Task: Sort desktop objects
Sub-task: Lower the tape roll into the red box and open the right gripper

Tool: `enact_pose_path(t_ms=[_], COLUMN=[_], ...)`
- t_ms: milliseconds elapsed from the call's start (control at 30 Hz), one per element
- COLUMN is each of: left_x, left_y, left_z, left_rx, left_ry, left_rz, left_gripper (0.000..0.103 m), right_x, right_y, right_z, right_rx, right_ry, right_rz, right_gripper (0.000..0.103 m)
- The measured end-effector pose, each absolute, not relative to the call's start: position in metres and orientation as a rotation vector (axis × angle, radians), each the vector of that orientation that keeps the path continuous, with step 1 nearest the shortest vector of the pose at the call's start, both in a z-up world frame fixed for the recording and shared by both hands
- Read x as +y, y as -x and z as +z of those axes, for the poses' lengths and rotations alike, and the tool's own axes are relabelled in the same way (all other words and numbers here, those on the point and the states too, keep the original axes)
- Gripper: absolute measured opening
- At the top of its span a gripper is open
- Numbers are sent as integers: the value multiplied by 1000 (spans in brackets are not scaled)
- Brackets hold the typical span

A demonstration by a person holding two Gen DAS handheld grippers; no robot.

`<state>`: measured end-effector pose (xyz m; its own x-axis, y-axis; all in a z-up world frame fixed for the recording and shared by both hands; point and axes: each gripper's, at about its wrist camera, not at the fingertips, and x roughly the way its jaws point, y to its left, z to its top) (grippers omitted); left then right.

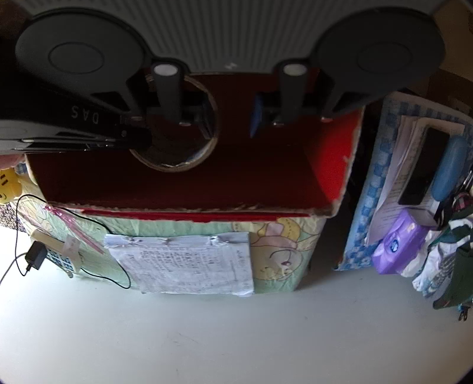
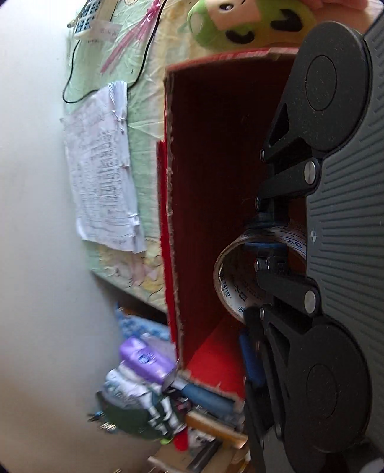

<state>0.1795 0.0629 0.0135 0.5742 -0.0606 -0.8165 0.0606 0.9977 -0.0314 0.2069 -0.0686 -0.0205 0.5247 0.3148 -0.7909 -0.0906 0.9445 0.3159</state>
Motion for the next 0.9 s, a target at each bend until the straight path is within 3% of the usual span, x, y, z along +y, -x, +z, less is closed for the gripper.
enact_pose_path(t_ms=[233, 367, 467, 600, 667, 767, 833, 900], left_x=[82, 77, 68, 49, 39, 32, 35, 37], left_y=[-162, -157, -158, -165, -171, -183, -190, -194], left_z=[17, 13, 6, -4, -7, -17, -25, -34], left_rx=[961, 982, 1004, 1041, 1069, 1145, 1211, 1260], left_ry=[77, 102, 112, 130, 147, 167, 203, 218], left_rz=[-105, -154, -188, -222, -265, -276, -259, -237], left_gripper=[33, 33, 33, 33, 41, 43, 52, 54], right_x=[-49, -57, -68, -79, -85, -92, -95, -95], right_y=[-235, -245, -240, -231, -229, -230, -232, -231], right_z=[-43, -55, -46, -36, -35, -37, -39, -42], right_rx=[1076, 1131, 1055, 952, 931, 925, 931, 941], right_ry=[-206, -376, -423, -452, -477, -507, -520, -527], right_rz=[289, 442, 455, 408, 386, 342, 329, 321], right_gripper=[13, 18, 27, 27, 26, 26, 26, 26])
